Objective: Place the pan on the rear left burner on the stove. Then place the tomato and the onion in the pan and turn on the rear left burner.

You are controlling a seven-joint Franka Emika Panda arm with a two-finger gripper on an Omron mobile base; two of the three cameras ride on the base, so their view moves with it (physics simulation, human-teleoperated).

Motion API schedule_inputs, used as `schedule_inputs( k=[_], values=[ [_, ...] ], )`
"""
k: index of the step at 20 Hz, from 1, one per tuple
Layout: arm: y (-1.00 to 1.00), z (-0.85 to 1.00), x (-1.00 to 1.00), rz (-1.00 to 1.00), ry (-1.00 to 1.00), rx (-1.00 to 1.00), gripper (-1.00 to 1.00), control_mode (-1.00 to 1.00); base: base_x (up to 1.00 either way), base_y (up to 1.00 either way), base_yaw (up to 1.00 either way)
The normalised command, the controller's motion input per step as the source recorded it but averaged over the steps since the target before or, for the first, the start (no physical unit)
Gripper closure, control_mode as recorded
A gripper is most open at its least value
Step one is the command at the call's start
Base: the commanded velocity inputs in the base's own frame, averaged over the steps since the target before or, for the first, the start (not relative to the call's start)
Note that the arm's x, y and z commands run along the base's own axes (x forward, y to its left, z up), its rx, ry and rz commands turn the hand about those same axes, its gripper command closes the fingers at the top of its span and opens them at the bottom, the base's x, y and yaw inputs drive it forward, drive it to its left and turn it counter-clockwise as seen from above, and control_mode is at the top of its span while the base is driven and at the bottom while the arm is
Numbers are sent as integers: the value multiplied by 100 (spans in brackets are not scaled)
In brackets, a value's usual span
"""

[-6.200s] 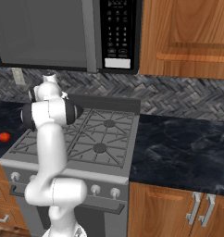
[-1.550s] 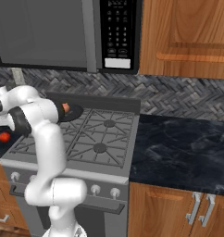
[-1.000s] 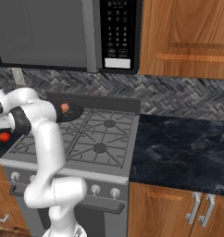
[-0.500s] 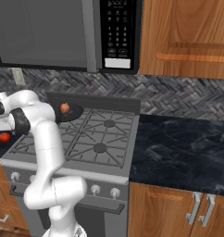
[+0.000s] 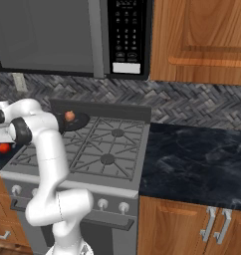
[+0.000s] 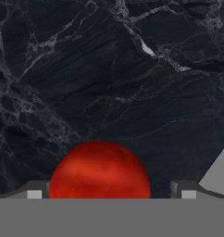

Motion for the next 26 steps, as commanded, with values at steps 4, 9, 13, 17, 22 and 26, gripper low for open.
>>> schedule_inputs(
  k=[4,9,13,17,22,26],
  values=[
    [2,-12,0,0,6,0,100,-100,0,0,0],
    [0,-2,-8,0,1,0,100,-100,0,0,0],
    [0,0,-13,0,0,0,100,-100,0,0,0],
    [0,12,-1,0,-5,0,100,-100,0,0,0],
    [0,37,5,0,-14,0,100,-100,0,0,0],
    [-1,31,19,0,-13,0,100,-100,0,0,0]
  ],
)
